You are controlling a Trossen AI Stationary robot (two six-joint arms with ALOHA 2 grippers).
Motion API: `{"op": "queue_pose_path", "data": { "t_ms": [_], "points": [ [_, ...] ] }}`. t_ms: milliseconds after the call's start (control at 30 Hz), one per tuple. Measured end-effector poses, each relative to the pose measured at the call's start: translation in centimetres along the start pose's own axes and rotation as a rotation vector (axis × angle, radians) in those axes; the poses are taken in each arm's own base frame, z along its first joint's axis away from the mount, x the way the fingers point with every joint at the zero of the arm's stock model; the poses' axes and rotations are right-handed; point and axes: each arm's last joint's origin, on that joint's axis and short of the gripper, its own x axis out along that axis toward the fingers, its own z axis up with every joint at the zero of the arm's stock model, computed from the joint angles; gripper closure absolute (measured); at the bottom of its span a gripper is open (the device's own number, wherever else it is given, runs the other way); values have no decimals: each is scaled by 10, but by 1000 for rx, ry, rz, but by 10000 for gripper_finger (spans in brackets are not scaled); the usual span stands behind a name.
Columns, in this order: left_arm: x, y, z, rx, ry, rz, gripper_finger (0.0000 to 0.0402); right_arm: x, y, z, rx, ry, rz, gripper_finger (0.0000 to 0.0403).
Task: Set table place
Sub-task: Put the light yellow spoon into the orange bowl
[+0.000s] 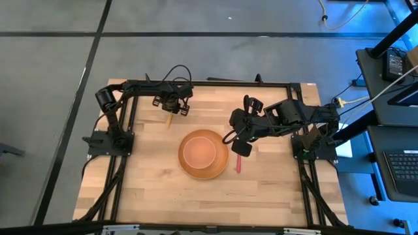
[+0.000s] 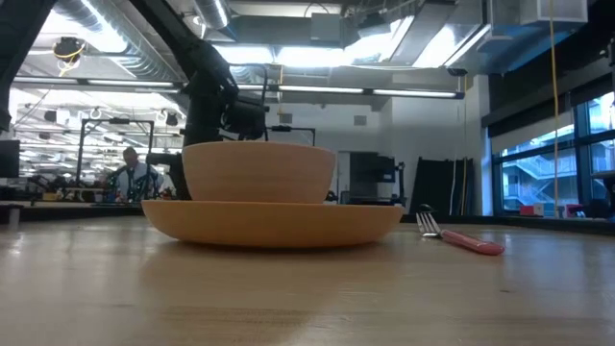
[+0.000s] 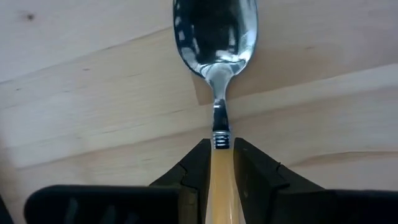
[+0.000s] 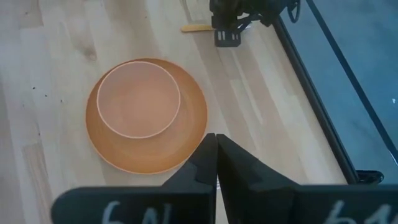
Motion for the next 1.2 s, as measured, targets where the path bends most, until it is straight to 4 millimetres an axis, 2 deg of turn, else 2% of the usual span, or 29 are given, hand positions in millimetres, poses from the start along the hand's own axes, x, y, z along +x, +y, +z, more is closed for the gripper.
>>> {"op": "queue_pose_path", "data": {
  "t_ms": [233,433,633,767,933,1200],
  "points": [
    [2,0,0,-6,1,-14,339,0,0,0,0,0,0,391],
    [24,9,-12,-38,25,-57,339,0,0,0,2,-1,-2,391],
    [27,7,-20,4,-1,-40,343,0,0,0,0,-1,-2,391],
    [20,1,-16,87,-9,-33,369,0,0,0,0,-1,-2,391],
    [3,-4,-10,207,22,-1,369,0,0,0,3,-1,-1,391],
    [-43,-16,-7,380,41,38,369,0,0,0,25,-1,-1,391]
  ]
}}
